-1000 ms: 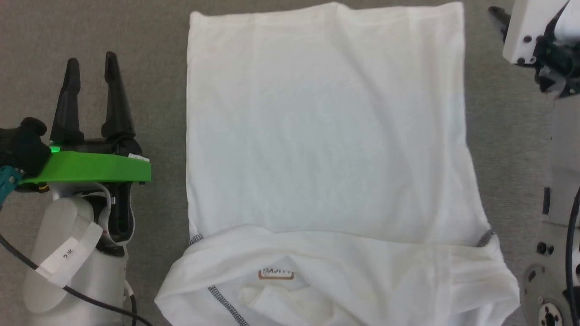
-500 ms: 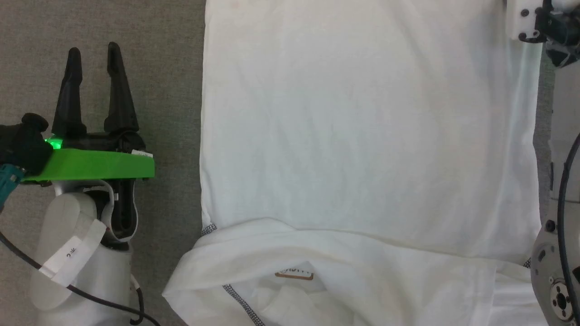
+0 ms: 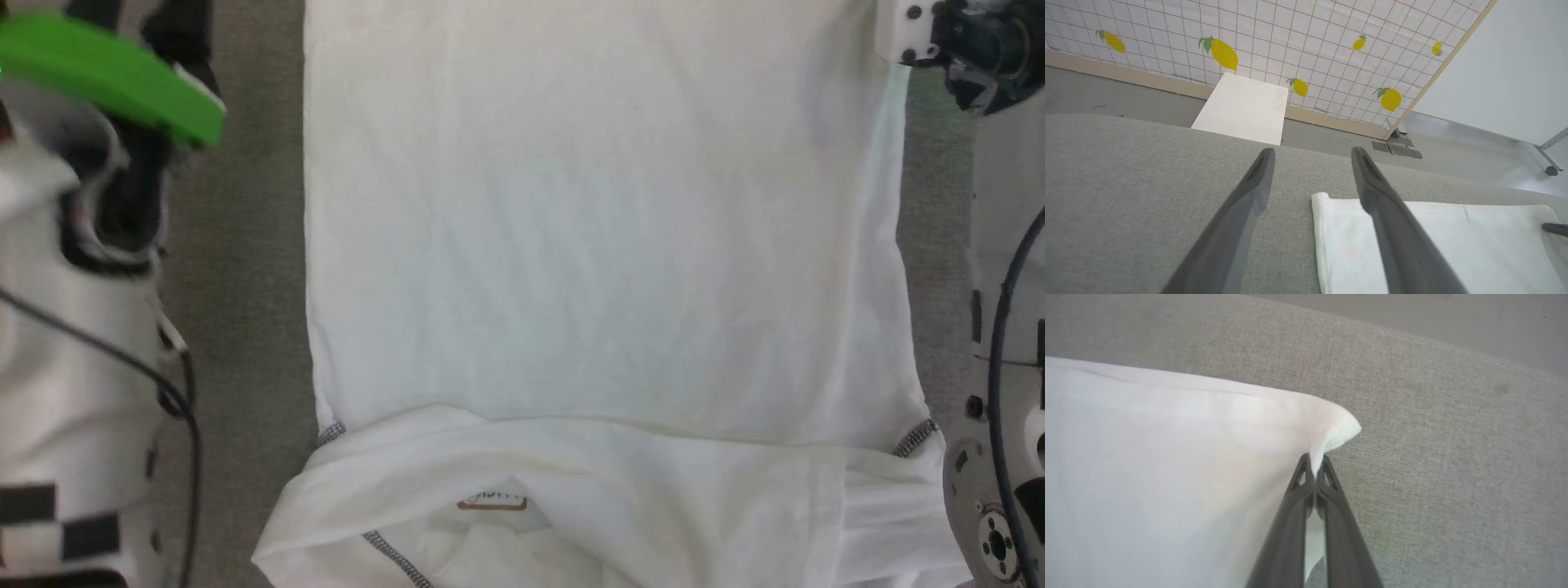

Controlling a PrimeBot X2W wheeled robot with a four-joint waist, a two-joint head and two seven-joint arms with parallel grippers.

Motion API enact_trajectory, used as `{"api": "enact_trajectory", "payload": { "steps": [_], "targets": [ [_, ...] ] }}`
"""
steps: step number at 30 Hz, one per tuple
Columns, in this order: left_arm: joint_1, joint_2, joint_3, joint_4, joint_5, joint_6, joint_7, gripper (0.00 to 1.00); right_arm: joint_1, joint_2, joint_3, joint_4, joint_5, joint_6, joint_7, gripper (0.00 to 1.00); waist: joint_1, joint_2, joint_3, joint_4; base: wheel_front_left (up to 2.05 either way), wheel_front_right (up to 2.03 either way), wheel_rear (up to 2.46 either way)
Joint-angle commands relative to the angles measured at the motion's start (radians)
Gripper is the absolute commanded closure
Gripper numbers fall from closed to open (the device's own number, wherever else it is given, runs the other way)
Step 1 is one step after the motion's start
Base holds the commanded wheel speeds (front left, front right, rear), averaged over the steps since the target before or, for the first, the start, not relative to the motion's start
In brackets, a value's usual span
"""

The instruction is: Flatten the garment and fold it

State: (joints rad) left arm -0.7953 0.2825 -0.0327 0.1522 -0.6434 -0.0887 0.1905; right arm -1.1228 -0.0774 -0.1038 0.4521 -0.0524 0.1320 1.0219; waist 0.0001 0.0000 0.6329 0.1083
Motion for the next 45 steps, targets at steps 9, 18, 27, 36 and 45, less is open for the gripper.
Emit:
{"api": "enact_trajectory", "payload": {
  "steps": [9,18,27,36,45],
  "targets": [
    [-0.28,0.1,-0.146,0.241,0.048,0.106,0.532,0.0,-0.034,0.016,0.099,-0.005,0.11,-0.001,-0.028,1.0,-0.0001,0.0,0.043,-0.088,0.0,0.0,0.0],
    [-0.281,0.119,-0.219,0.282,0.059,0.138,0.757,0.59,-0.031,0.001,0.15,-0.013,0.159,-0.001,-0.049,1.0,-0.0001,0.0,0.062,-0.112,0.0,0.0,0.0],
    [-0.283,0.14,-0.191,0.225,0.073,0.127,0.63,1.0,-0.067,-0.016,0.135,-0.038,0.163,-0.001,-0.142,1.0,-0.0001,0.0,0.076,-0.112,0.0,0.0,0.0],
    [-0.409,0.155,-0.174,0.243,0.165,0.121,0.34,1.0,-0.164,0.001,0.052,-0.025,0.131,-0.001,-0.368,1.0,-0.0001,0.0,0.071,-0.109,0.0,0.0,0.0],
    [-0.392,0.137,-0.162,0.319,0.117,0.026,0.173,1.0,-0.13,0.0,0.076,0.04,0.196,-0.001,-0.468,1.0,-0.0001,0.0,-0.041,-0.106,0.0,0.0,0.0]
  ]
}}
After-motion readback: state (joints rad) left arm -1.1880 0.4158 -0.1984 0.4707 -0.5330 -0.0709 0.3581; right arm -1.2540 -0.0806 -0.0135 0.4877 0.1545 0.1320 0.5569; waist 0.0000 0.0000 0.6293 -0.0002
